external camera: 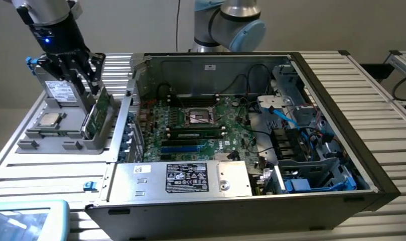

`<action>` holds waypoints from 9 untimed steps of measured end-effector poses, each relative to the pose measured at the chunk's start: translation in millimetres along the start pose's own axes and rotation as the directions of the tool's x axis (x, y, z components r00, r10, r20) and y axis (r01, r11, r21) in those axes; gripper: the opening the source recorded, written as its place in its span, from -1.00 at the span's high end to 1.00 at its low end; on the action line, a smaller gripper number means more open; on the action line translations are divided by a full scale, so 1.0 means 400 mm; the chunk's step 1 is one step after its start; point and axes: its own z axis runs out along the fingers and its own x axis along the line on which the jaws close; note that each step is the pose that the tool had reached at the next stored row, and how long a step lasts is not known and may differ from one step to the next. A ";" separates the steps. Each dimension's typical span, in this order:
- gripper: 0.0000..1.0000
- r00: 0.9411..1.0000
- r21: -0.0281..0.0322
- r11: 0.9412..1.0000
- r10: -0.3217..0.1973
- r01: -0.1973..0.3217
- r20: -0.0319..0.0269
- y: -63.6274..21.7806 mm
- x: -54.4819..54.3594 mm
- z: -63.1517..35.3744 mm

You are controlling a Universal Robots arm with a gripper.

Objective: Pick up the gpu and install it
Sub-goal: 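Reach for the gpu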

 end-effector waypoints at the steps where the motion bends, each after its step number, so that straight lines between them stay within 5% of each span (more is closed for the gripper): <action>1: 0.19 1.000 0.000 1.000 -0.002 0.002 0.001 0.000 0.007 0.005; 9: 0.19 1.000 -0.001 1.000 -0.021 0.021 0.000 -0.011 0.017 0.040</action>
